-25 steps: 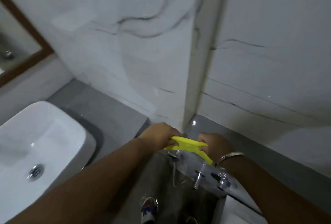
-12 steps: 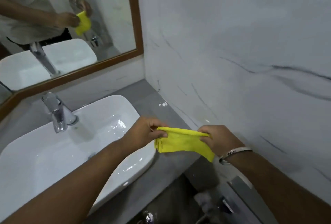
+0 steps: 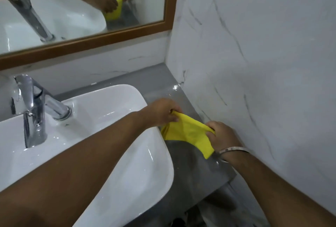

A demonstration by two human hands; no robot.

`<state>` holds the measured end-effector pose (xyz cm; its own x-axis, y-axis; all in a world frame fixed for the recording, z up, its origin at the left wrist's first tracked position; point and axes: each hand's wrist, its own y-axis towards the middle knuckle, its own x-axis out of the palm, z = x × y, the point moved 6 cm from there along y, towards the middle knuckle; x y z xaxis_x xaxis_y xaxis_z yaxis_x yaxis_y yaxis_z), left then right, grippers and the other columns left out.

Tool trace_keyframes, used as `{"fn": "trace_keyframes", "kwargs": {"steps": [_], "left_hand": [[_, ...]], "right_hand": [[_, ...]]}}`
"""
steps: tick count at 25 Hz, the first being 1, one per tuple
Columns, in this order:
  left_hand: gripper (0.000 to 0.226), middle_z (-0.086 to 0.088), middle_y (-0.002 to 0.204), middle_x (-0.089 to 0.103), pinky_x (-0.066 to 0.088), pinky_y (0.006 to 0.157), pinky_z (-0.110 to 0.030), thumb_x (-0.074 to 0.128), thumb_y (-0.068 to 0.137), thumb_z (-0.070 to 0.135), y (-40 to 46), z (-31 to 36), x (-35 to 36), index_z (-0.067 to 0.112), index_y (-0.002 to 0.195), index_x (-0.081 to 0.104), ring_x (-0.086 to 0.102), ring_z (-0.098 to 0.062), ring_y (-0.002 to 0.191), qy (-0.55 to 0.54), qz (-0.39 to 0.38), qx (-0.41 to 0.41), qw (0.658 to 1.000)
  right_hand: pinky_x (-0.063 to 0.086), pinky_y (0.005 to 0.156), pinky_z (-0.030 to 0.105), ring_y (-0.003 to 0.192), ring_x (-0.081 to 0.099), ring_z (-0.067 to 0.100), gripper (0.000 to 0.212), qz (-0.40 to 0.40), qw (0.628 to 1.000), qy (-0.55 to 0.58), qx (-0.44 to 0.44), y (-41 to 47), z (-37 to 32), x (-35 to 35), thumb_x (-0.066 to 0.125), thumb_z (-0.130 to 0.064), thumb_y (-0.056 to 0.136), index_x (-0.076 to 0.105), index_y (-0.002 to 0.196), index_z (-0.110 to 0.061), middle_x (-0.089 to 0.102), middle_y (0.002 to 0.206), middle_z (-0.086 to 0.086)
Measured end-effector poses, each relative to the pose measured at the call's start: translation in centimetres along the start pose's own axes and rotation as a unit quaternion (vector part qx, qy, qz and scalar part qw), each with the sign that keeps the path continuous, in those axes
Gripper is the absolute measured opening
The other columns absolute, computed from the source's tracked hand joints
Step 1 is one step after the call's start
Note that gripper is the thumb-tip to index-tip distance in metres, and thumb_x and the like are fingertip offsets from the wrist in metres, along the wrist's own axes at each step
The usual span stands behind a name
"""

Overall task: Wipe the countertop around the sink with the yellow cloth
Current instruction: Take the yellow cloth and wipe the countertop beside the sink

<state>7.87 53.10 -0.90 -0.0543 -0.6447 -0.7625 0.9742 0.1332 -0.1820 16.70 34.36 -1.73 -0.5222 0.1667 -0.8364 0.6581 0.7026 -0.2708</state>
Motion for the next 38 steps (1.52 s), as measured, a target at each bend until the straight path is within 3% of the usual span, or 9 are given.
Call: {"fn": "trace_keyframes", "kwargs": {"steps": [5,12,16,20,26,29,33,35,38], "left_hand": [[0.034,-0.002,0.124,0.063,0.035,0.087,-0.026,0.064,0.092,0.027,1.4,-1.1,1.1,0.022,0.126,0.062,0.055,-0.019,0.111,0.059,-0.071,-0.054,0.994],[0.09,-0.011,0.157,0.033,0.017,0.118,-0.053,0.05,0.081,0.073,-6.6,-2.0,-0.3,0.014,0.149,0.036,0.024,-0.032,0.147,0.182,0.147,-0.019,0.972],[0.117,-0.015,0.163,0.002,0.005,0.121,-0.053,0.041,0.075,0.084,-7.3,-3.3,1.6,0.004,0.154,0.01,-0.006,-0.031,0.151,0.162,0.1,-0.041,0.981],[0.134,-0.015,0.163,-0.009,-0.003,0.122,-0.046,0.053,0.064,0.088,-7.0,-3.7,2.1,0.002,0.153,0.0,-0.014,-0.032,0.15,0.131,0.102,-0.036,0.985],[0.138,-0.012,0.163,-0.013,-0.008,0.121,-0.043,0.061,0.061,0.084,-6.8,-3.9,2.2,0.003,0.153,-0.001,-0.015,-0.032,0.149,0.106,0.116,-0.026,0.987],[0.137,-0.011,0.164,-0.012,-0.006,0.122,-0.046,0.063,0.061,0.082,-6.7,-3.9,2.4,0.004,0.154,-0.001,-0.015,-0.031,0.15,0.102,0.118,-0.026,0.987],[0.134,-0.009,0.163,-0.015,-0.007,0.121,-0.048,0.063,0.064,0.081,-6.6,-3.7,2.1,0.006,0.154,-0.003,-0.018,-0.03,0.149,0.096,0.109,-0.031,0.989],[0.134,-0.009,0.163,-0.016,-0.005,0.12,-0.05,0.065,0.065,0.079,-6.7,-3.5,2.2,0.006,0.154,-0.004,-0.018,-0.03,0.149,0.091,0.106,-0.026,0.99],[0.135,-0.011,0.163,-0.015,-0.004,0.121,-0.052,0.067,0.064,0.077,-6.8,-3.5,2.4,0.004,0.154,-0.003,-0.019,-0.031,0.149,0.087,0.106,-0.03,0.99]], "right_hand": [[0.043,0.082,0.034,0.104,0.058,0.037,0.03,-0.038,0.998,0.026,0.042,2.8,2.2,3.6,0.061,-0.007,0.082,0.062,0.112,-0.005,0.065,0.111,0.022],[0.05,0.088,0.05,0.122,0.051,0.038,0.056,-0.024,0.98,-0.168,-0.101,3.6,0.7,6.8,0.059,-0.029,0.082,0.044,0.135,-0.018,0.044,0.145,0.014],[0.044,0.098,0.053,0.13,0.043,0.039,0.057,-0.076,0.968,-0.184,-0.149,5.9,-0.2,11.1,0.017,-0.061,0.091,0.032,0.14,-0.035,0.037,0.15,0.007],[0.044,0.093,0.05,0.122,0.05,0.038,0.057,-0.015,0.954,-0.272,-0.123,8.7,-0.8,12.2,0.03,-0.057,0.084,0.037,0.137,-0.034,0.042,0.147,0.005],[0.027,0.111,0.049,0.139,0.025,0.036,0.061,0.049,0.984,-0.167,-0.045,19.4,-3.0,12.2,0.028,-0.045,0.088,0.026,0.145,-0.022,0.021,0.156,0.012],[0.024,0.113,0.048,0.142,0.019,0.033,0.064,-0.016,0.962,-0.199,-0.187,20.8,-9.1,15.3,0.02,-0.046,0.086,0.021,0.146,-0.023,0.021,0.156,0.012],[0.039,0.099,0.041,0.13,0.04,0.027,0.053,-0.105,0.901,-0.168,-0.385,9.0,-7.4,16.1,0.044,-0.039,0.086,0.036,0.137,-0.031,0.04,0.147,0.002],[0.044,0.096,0.044,0.124,0.046,0.03,0.047,-0.052,0.917,-0.147,-0.366,7.8,-2.8,13.6,0.047,-0.035,0.084,0.044,0.131,-0.034,0.044,0.145,0.002],[0.042,0.101,0.049,0.126,0.044,0.035,0.046,0.065,0.976,-0.157,-0.136,13.4,-0.2,11.6,0.039,-0.034,0.087,0.044,0.132,-0.027,0.043,0.146,0.008]]}}
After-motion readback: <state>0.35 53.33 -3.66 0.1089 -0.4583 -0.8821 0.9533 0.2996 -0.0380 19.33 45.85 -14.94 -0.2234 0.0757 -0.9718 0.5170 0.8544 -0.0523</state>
